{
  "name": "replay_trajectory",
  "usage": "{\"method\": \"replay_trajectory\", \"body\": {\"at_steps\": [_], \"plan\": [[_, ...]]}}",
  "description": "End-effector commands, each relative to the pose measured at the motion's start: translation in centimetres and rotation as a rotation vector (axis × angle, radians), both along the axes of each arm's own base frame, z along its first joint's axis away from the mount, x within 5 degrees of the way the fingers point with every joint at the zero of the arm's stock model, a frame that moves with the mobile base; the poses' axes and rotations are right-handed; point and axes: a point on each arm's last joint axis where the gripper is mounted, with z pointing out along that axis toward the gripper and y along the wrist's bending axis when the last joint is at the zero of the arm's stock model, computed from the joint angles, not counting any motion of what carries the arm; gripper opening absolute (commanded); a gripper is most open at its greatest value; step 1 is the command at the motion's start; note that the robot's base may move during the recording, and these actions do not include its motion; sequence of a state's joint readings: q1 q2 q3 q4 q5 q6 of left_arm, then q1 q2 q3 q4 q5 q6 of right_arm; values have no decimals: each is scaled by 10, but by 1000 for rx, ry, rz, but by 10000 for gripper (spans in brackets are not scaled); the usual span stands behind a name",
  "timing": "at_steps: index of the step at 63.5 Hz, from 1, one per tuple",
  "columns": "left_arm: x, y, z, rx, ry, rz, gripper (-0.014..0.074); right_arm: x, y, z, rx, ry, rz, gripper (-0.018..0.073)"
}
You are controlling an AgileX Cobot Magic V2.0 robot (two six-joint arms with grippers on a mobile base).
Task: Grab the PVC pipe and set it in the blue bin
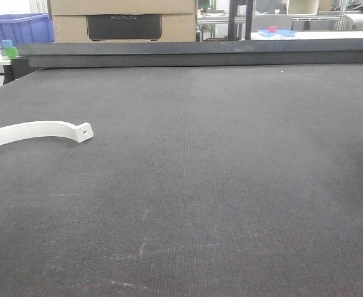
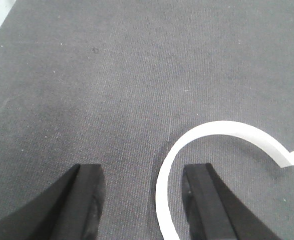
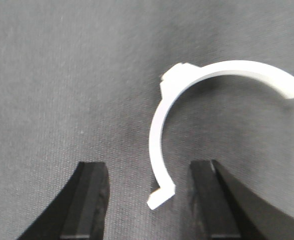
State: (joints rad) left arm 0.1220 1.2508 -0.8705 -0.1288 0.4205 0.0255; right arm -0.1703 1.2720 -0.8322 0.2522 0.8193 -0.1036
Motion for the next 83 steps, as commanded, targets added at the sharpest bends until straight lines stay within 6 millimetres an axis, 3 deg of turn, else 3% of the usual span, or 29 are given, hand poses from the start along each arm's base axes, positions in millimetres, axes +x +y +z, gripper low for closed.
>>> {"method": "replay_trajectory", "body": {"at_steps": [1,18,83], "plan": [[3,0,3,-2,-27,5,280,7,0,-5,-25,9,21,253],[3,0,3,-1,-31,5,280,15,-4,-25,-60,94,42,253],[6,2,8,8,-92,13,280,38,-10,-53,-80,87,25,253]]}}
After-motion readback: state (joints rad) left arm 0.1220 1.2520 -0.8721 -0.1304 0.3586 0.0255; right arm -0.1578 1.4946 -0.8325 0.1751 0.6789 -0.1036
